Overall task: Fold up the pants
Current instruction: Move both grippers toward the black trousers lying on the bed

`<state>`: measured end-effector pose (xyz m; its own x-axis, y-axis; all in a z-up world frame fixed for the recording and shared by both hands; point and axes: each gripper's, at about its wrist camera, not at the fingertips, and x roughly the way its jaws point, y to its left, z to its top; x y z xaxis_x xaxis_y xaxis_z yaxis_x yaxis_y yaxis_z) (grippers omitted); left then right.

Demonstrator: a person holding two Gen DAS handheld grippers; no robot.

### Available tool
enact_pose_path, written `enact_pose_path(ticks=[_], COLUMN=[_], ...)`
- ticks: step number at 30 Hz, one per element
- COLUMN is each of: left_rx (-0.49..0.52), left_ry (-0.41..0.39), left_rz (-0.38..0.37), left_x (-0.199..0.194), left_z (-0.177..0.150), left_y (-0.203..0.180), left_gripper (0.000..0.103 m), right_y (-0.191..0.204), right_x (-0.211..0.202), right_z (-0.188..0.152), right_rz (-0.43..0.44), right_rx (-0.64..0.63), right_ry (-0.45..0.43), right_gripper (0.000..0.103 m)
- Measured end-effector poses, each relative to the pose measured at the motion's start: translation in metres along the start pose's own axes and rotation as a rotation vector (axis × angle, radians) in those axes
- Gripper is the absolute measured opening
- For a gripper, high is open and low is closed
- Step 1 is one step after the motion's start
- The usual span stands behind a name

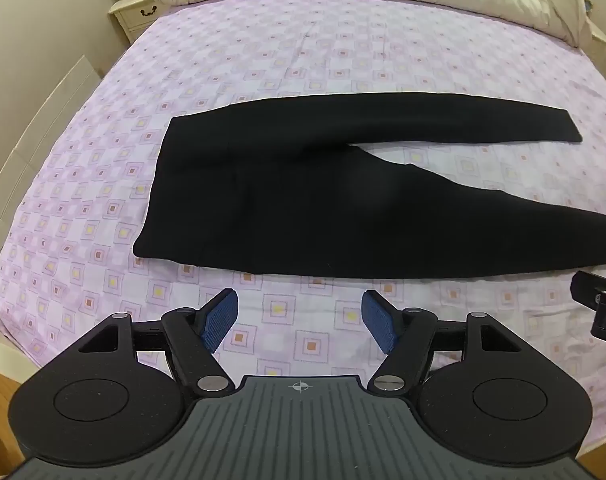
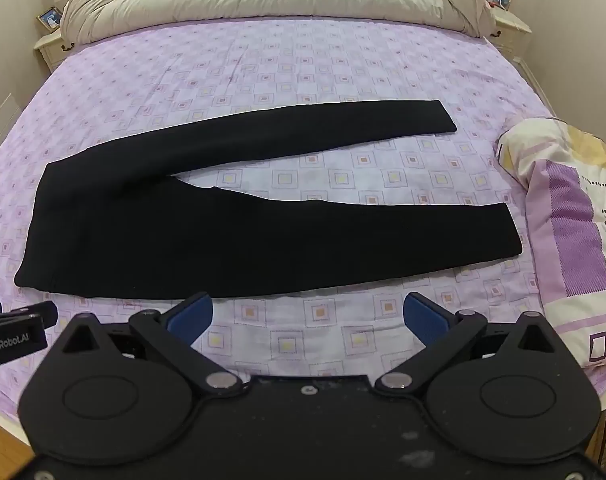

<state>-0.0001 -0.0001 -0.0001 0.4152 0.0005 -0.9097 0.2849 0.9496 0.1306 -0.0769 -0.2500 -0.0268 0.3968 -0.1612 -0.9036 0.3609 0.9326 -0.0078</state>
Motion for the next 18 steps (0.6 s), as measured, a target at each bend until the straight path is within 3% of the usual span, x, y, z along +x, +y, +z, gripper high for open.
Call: enact_pose_path(ticks=[18], left_rx=[0.006], left_ry=[0.011], left_rz=[-0.001], left_x=[0.0054], left_z=[0.0018], left_y=[-0.0040], left_gripper=[0.066], right_y=[0.0000], right_x=[0.0069], right_z=[0.0012], right_rz=[0.015], right_rx=[0.007], right_ry=[0.020], right_gripper=[0.103])
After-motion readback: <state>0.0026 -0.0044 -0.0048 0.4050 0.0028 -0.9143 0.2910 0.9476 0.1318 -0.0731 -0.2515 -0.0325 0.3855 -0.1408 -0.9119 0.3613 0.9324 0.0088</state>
